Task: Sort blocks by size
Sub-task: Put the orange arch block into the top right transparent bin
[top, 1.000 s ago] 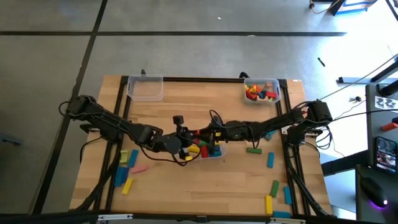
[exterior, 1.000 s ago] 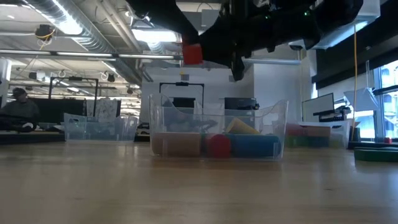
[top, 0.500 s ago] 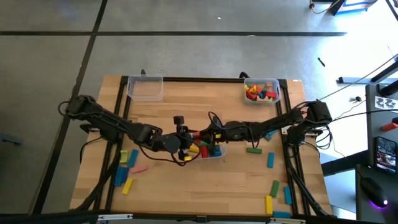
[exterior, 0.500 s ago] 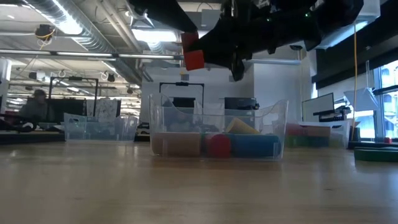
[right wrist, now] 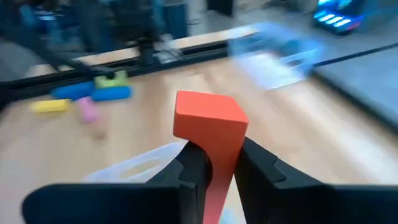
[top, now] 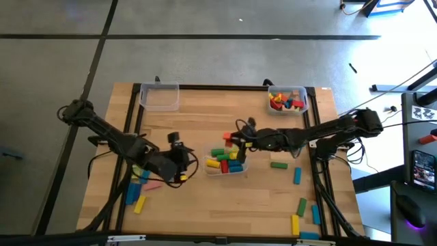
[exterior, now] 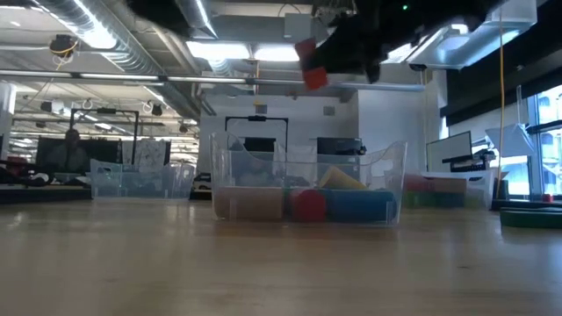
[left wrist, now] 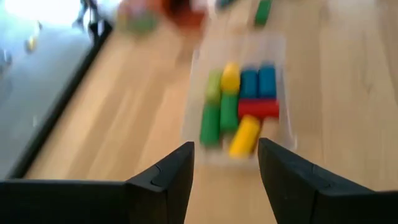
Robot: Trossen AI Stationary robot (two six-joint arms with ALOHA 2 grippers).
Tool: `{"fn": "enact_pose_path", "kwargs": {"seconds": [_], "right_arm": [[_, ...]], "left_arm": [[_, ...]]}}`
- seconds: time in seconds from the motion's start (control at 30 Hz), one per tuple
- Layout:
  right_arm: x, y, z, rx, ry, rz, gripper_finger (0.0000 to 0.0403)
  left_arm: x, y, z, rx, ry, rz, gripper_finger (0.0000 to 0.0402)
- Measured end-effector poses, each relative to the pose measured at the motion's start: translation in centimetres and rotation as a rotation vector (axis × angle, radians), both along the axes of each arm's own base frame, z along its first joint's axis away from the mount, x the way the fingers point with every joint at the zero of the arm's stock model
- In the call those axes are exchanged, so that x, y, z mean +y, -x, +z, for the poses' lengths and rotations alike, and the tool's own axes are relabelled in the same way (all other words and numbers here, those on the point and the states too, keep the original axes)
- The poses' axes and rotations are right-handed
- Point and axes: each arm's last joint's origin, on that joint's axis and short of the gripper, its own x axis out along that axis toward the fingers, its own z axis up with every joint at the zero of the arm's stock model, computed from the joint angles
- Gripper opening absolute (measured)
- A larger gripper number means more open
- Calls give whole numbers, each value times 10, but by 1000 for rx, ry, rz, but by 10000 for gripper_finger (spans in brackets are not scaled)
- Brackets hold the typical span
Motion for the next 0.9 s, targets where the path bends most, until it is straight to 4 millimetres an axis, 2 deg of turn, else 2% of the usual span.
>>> {"fn": "enact_pose_path", "kwargs": {"seconds": [0.23,0.47,0.77,0.9], "right_arm": [[-21,42,31,76,92,-174,63],[-61,79,44,170,112,-367,68],[-119,111,29,409,78,-639,69],[-140,122,24,462,37,-725,69]], "left_arm": [[0,17,-21,80,89,156,171],[2,20,-35,107,72,161,171],[1,21,-37,107,74,161,171],[0,20,-37,100,76,154,171]]}}
